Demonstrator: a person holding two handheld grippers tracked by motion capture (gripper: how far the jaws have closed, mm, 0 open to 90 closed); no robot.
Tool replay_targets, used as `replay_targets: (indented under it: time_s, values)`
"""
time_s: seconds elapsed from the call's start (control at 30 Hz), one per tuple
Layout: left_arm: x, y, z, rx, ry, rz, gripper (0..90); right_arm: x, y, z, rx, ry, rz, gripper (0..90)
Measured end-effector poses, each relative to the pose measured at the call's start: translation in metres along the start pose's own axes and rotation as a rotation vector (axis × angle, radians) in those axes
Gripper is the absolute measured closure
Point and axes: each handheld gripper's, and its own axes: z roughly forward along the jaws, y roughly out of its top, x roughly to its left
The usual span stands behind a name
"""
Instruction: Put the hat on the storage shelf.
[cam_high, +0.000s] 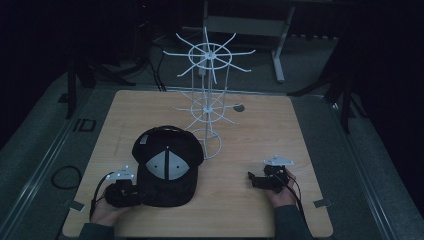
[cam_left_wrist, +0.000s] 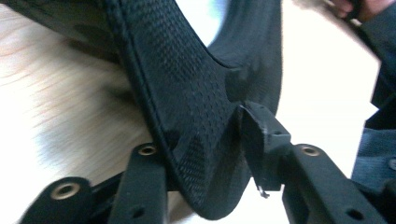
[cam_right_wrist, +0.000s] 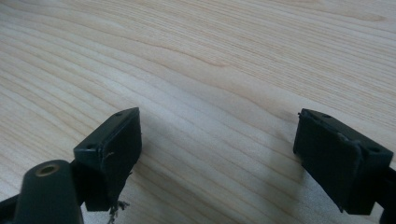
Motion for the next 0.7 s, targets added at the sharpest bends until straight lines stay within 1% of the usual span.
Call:
replay_targets:
  time_s: [0.07,0.13,0.2,0.33,0.4,0.53,0.7]
  values:
    - [0.000,0.001,-0.002,-0.009,-0.016,0.000,68.8,0.000,0.000,0.000,0.000,0.000,0.000,15.0]
    - [0.001,0.001,-0.004,-0.025,-0.038,-0.011,71.7,0.000,0.000,0.000,0.000,0.000,0.000,14.9]
    - [0.003,0.001,-0.006,-0.042,-0.056,-0.032,74.6,0.000,0.000,0.000,0.000,0.000,0.000,15.0]
    - [0.008,-0.001,-0.012,-0.082,-0.064,-0.078,78.9,0.000,0.000,0.000,0.000,0.000,0.000,15.0]
    - [0.009,-0.001,-0.015,-0.098,-0.047,-0.095,80.1,0.000,0.000,0.000,0.000,0.000,0.000,15.0]
    - [0.012,-0.002,-0.019,-0.118,-0.027,-0.130,81.0,0.000,0.000,0.000,0.000,0.000,0.000,15.0]
    - [0.011,0.000,-0.025,-0.167,0.022,-0.150,84.2,0.000,0.000,0.000,0.000,0.000,0.000,15.0]
